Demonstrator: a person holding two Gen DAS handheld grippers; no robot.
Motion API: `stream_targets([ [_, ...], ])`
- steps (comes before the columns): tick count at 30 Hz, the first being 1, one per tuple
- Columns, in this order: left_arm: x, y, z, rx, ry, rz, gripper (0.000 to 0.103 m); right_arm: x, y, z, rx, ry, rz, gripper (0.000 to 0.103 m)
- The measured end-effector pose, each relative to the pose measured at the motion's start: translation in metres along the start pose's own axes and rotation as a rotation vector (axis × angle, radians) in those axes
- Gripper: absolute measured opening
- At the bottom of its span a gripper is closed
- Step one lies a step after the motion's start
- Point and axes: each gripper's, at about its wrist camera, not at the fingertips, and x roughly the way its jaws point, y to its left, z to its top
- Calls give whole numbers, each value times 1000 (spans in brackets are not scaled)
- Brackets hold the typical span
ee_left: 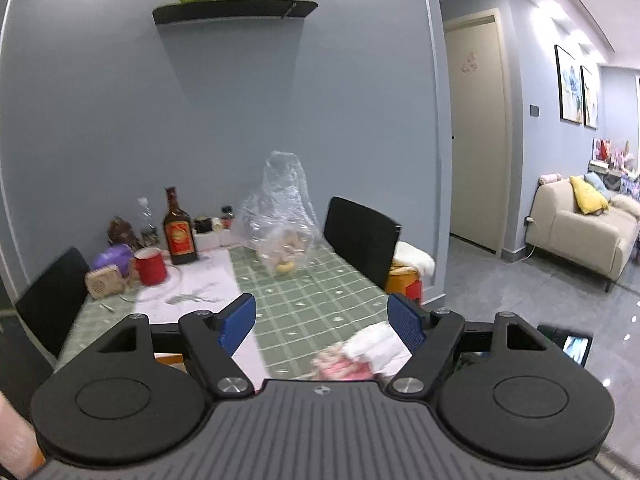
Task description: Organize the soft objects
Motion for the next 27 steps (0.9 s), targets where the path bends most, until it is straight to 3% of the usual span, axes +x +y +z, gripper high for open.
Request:
stream_targets([
  [6,41,-48,-13,-64,17,-34,88,2,-20,7,76,-1,-26,100],
  [9,77,-69,-31,-25,63,-53,88,4,-26,8,116,11,9,100],
  [12,115,-80,-48,45,127,6,88,7,-21,6,82,12,-29,100],
  [16,158,-70,-66,39,245,91,88,19,-13,0,26,40,-60,100],
  [21,190,-37,-76,-116,307,135,88,27,-7,-5,-22,70,-90,100],
  [27,196,-34,-82,-147,285,172,88,39,-2,-13,-81,105,-109,100],
])
